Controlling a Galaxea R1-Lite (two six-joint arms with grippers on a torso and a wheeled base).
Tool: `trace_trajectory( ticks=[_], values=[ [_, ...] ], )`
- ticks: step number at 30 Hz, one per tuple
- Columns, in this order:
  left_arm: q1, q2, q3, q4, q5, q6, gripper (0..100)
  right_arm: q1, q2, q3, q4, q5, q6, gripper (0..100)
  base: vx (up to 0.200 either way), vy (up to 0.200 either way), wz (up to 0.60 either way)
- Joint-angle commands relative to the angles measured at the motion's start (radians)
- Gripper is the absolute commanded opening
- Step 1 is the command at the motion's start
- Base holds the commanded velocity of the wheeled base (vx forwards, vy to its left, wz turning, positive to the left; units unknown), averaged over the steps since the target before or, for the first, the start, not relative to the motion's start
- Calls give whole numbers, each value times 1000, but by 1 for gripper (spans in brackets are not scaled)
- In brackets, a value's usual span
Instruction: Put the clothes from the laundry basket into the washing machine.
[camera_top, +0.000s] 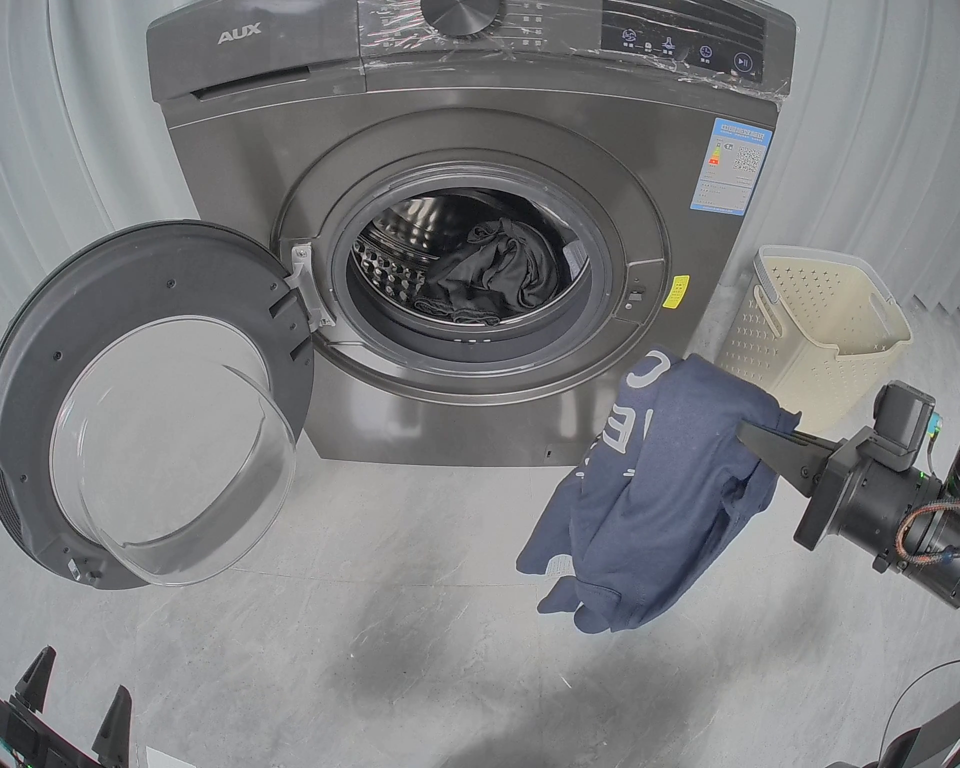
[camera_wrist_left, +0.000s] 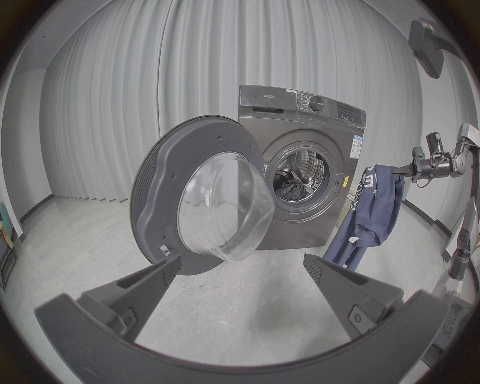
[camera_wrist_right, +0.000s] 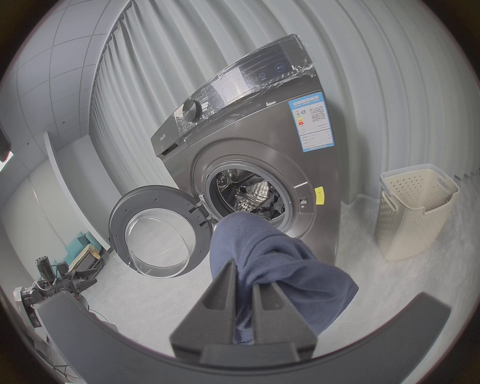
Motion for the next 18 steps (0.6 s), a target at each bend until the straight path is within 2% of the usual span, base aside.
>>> trace_trajectory(
  ticks=[1, 3, 8, 10, 11, 12, 14, 15, 16, 18],
  values=[
    [2, -13, 16, -1, 4, 20, 100, 18, 33, -8, 0, -2, 14, 0, 0, 0, 0],
    [2, -12, 16, -1, 4, 29, 100, 30, 67, -42, 0, -7, 29, 0, 0, 0, 0],
    [13, 10, 18, -2, 1, 43, 100, 107, 119, -165, 0, -14, 152, 0, 0, 0, 0],
    [10, -1, 18, -9, 1, 61, 100, 120, 136, -208, 0, -20, 195, 0, 0, 0, 0],
    [10, -1, 2, -33, 7, 60, 100, 122, 150, -232, 0, -20, 210, 0, 0, 0, 0],
    [13, 5, -30, -62, -6, 57, 100, 122, 162, -247, 0, -20, 218, 0, 0, 0, 0],
    [13, 50, -151, -108, -22, 41, 100, 123, 199, -281, -2, -20, 233, 0, 0, 0, 0],
    [3, 90, -200, -104, -46, 43, 100, 123, 199, -281, -2, -20, 233, 0, 0, 0, 0],
    [3, 90, -200, -104, -46, 43, 100, 125, 221, -298, -2, -20, 239, 0, 0, 0, 0],
    [2, 202, -231, -98, -170, 50, 100, 139, 268, -347, -2, -23, 261, 0, 0, 0, 0]
  ],
)
